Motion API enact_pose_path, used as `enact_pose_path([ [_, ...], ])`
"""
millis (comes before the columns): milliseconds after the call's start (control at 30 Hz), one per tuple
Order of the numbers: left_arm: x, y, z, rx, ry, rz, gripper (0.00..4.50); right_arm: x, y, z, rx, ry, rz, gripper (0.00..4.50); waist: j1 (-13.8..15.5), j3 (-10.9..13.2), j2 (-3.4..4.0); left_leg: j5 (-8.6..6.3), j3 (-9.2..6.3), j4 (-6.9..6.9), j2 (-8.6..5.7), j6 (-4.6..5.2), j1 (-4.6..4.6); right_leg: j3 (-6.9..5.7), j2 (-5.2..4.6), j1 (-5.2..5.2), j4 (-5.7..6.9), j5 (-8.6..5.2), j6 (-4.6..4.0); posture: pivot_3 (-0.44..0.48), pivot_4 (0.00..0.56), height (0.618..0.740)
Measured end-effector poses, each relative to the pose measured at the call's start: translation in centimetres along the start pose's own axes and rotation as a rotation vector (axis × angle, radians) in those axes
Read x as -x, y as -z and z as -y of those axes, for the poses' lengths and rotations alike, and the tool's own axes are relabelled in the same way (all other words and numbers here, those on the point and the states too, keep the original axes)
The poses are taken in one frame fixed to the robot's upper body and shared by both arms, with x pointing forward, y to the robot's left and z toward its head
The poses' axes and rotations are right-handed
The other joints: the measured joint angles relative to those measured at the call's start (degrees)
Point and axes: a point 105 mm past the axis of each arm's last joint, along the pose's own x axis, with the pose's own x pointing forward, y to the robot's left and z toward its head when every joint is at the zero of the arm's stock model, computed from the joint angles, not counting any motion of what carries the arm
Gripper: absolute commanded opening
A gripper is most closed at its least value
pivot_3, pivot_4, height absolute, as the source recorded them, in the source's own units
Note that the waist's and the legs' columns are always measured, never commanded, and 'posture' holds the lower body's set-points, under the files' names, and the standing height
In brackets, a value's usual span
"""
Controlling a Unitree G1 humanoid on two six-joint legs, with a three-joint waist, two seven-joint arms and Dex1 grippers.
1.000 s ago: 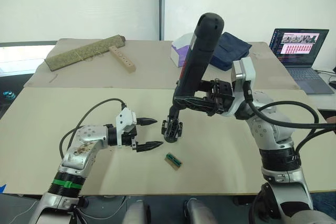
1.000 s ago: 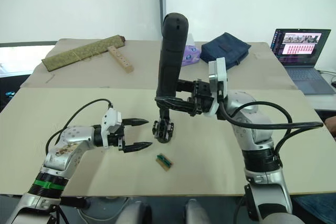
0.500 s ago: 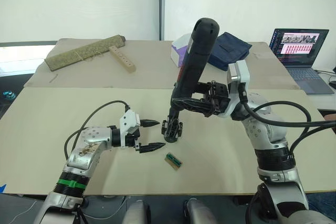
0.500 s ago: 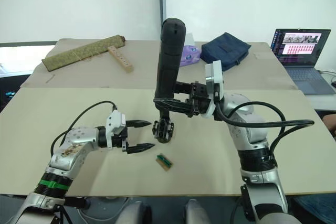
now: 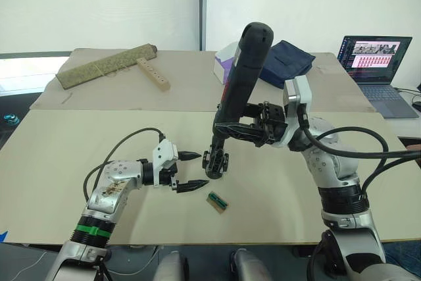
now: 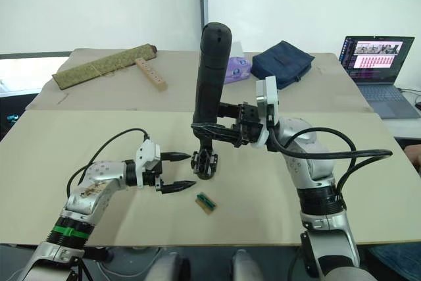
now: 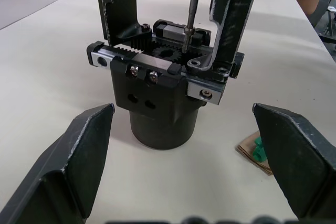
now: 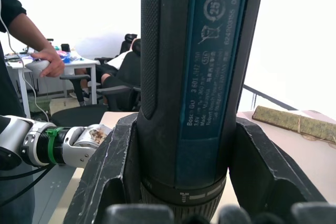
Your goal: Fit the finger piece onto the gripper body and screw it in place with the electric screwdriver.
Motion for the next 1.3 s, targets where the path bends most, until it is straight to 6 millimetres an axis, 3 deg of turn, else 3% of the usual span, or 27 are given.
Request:
enact_pose_path([
  [1300, -0.17, 0.5, 0.12, 0.002, -0.023, 0.017, 4.5, -0.95, -0.25, 0.0, -0.029, -0.035, -0.027, 1.93, 0.0, 0.0, 0.0, 0.0, -0.01, 0.0, 0.0, 0.0, 0.0, 0.0, 0.0, 0.0, 0.0, 0.0, 0.0, 0.0, 0.15, 0.74],
])
